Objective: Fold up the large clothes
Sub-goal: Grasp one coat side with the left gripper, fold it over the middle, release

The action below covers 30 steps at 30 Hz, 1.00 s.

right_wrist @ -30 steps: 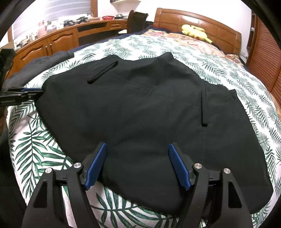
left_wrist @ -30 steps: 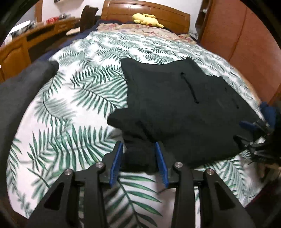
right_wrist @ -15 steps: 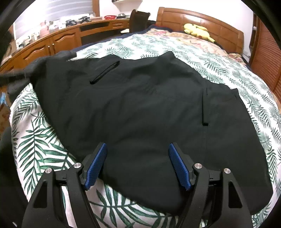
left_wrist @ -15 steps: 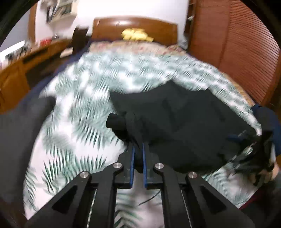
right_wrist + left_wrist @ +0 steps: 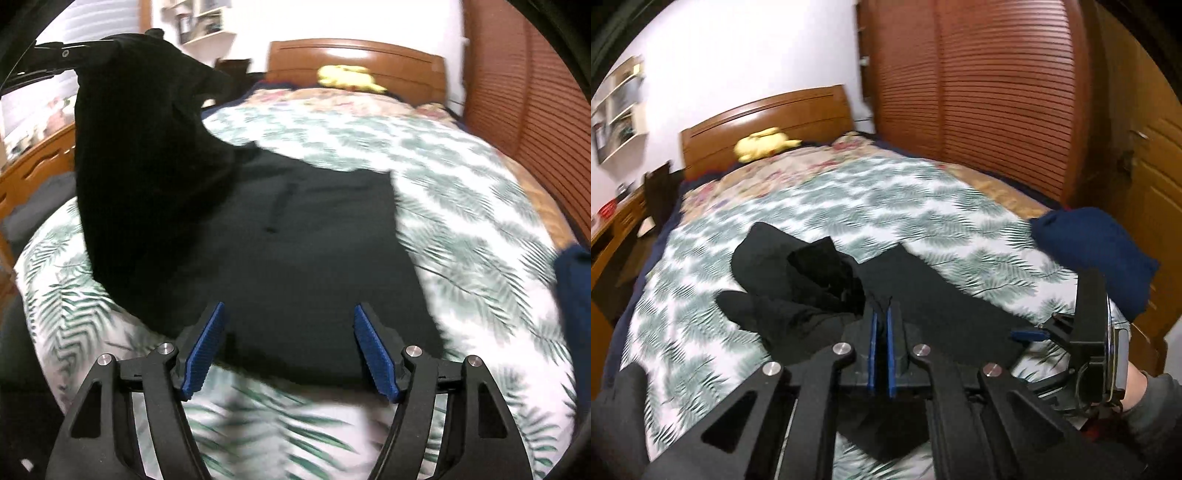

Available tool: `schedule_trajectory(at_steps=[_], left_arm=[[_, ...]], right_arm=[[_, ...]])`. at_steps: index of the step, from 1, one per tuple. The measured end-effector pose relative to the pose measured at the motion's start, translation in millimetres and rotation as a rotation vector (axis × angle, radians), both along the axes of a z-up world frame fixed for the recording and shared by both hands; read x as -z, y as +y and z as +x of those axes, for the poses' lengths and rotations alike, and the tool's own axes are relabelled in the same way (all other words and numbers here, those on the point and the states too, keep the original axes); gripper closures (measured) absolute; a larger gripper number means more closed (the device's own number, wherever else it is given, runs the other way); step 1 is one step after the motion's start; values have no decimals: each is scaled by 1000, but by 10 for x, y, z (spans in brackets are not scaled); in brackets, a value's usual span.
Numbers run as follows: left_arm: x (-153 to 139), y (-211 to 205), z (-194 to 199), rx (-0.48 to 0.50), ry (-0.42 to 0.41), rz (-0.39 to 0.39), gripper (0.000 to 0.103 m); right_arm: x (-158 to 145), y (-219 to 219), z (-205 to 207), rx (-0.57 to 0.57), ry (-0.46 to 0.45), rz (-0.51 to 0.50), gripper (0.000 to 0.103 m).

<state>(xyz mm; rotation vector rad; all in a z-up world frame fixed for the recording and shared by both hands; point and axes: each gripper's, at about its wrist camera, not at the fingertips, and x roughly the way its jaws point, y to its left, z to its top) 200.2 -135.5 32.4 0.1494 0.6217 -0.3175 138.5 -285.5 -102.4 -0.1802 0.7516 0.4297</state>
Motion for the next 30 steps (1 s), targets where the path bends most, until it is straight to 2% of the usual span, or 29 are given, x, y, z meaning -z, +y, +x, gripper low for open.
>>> schedule_trajectory(at_steps=[6,11,14,17,19,20,24,27,30], left_arm=[[126,-821,173,140,60,-14,103],[459,-1087,254,138,138,-11,103],[606,-1093,272,132,189,-25,102],[626,-1114,225,131,199,-23,101],[597,-1117,166,128,187,-11,98],[558,-1098,120,132,180,-10,94],[325,-937,-108,148,133,-47,89],[204,-772,-285,122,77,-28,85],[176,-557,-387,90,60,-29,82]], right_arm=[[26,-600,-85,94,11,28,38],[51,-885,-145,140,26,45,39],[23,-989,-176,153,23,55,39],[-44,-1042,-203,163,10,59,39],[-125,-1035,-201,163,-5,64,39],[-163,-1028,-178,163,-14,66,39],[-324,-964,-142,154,-52,83,39],[-433,-895,-98,146,-75,98,39],[-531,-797,-29,136,-90,109,39]])
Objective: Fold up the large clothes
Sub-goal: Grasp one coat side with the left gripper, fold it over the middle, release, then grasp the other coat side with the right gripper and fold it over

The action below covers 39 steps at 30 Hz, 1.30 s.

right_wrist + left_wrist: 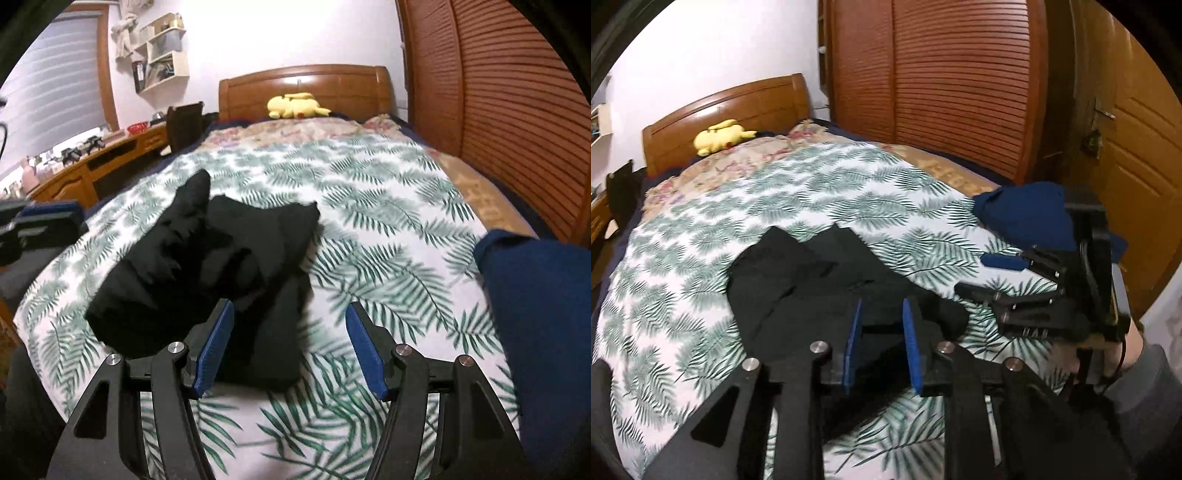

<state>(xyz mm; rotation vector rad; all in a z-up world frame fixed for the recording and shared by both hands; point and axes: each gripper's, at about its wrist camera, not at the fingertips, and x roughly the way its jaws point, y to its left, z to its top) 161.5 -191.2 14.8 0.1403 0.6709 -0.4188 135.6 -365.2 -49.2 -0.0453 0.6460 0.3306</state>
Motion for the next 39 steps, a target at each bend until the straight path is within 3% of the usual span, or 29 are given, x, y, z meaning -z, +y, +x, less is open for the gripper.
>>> schedule_trajectory(at_steps=[15,22,36,39], left_arm=[[454,1062,-23,-195,48,-9,77],[542,1255,-78,-228,56,-9,75],[713,1456,-130,-277,79,-20,73],[736,1480,-119,-285,82,-20,72]], right_arm=[[-286,775,303,-122,-55,36,39],[-153,1072,461,-152,-17,3,39],[147,1014,604,-158,104,5,39],[170,1027,592,-175,113,7,51]])
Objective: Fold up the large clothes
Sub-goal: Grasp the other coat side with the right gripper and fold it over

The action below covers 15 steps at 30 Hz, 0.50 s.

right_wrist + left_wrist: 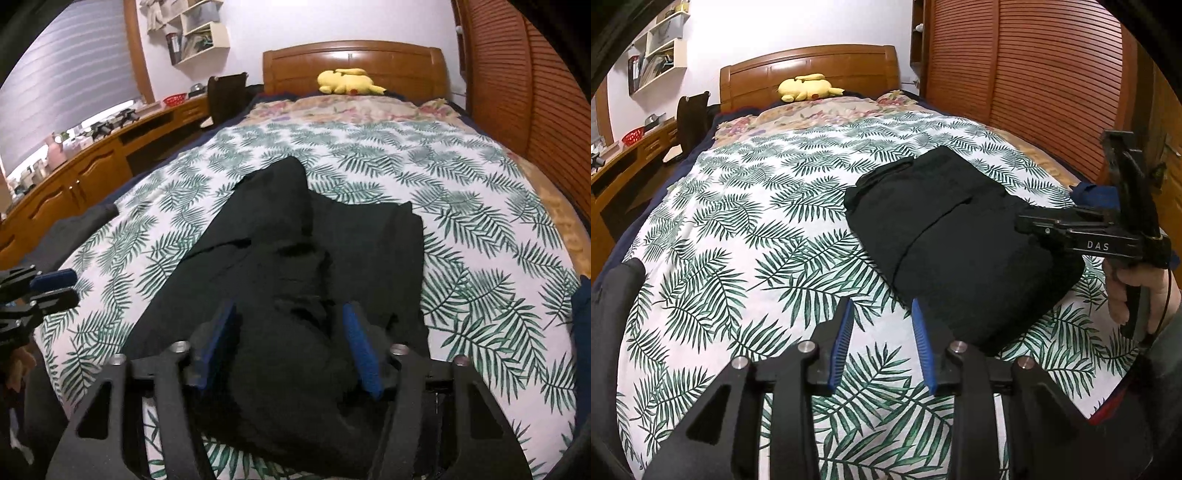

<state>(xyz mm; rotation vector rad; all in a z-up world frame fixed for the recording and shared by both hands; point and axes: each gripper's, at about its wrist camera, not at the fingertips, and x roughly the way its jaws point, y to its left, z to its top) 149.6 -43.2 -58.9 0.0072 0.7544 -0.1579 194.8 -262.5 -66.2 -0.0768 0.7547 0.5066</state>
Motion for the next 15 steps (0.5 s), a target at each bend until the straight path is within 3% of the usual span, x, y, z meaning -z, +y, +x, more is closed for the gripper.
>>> schedule_trajectory(at_steps=[1,2,3,8,15], left_arm=[[4,0,1,-2,1,1,72],[12,4,3,-4,2,2,72],[20,11,9,-7,3,1,72],[45,28,29,-12,6,-4,71],[59,-9,35,-3,10,0,71]], right_arm=[[-1,4,-9,-4,0,1,62],[-16,4,-28,5,-19,-4,81],[-35,3,-43,1,-30,2,88],[-320,10,-232,-44,-148,86,95],[-577,20,-430,-24,-273,90,96]])
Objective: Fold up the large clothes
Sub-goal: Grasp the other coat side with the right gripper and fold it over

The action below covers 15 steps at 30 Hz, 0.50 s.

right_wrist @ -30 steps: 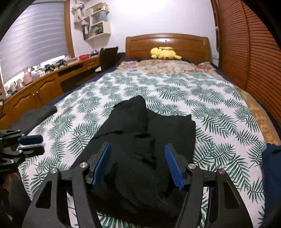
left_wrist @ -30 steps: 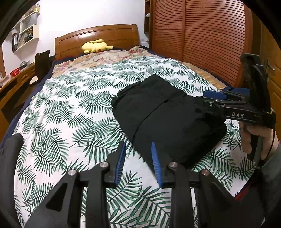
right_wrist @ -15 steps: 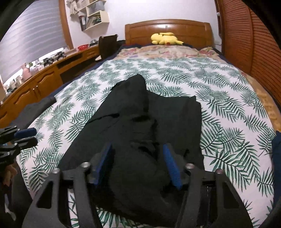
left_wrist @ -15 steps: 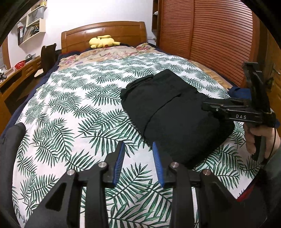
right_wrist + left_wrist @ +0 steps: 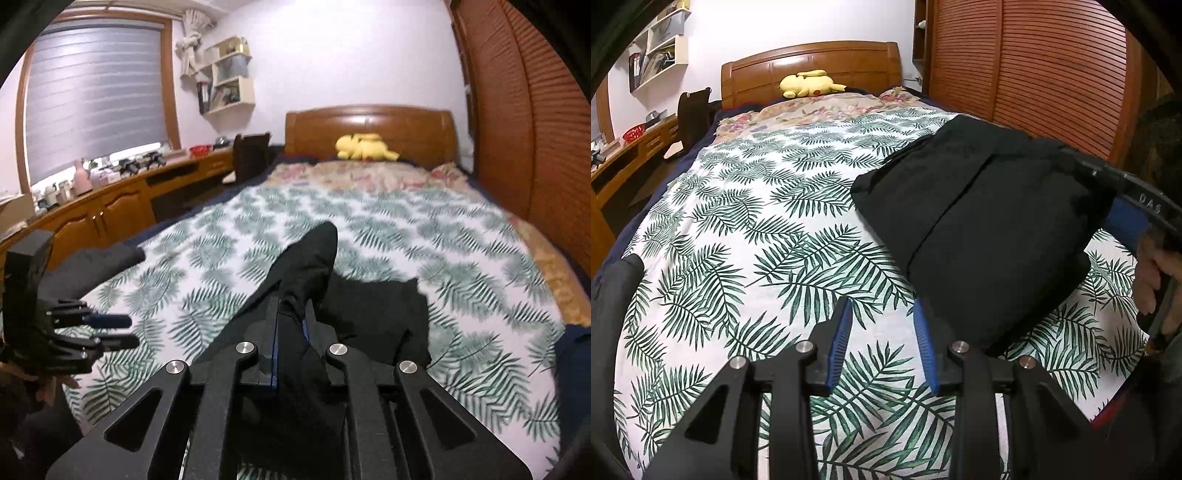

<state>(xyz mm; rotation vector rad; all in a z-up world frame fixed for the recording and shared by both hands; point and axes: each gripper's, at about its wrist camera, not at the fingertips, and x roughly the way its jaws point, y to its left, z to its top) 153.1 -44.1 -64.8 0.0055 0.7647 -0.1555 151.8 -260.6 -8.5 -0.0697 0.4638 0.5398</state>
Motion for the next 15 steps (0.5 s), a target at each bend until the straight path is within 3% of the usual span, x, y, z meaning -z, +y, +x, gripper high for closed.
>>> schedule_trajectory(at_steps=[4,12,15], left_arm=[[-14,-22,16,6,0,3,70],[-100,-199,207,52,-24,0,70],[-107,-282,342,77,-32,-2,69]], right_arm=[[-36,-197,-46,69,-21,-5,97],[305,-704,6,287,101,-125,96],[458,-799,18,276,153,-121,96]])
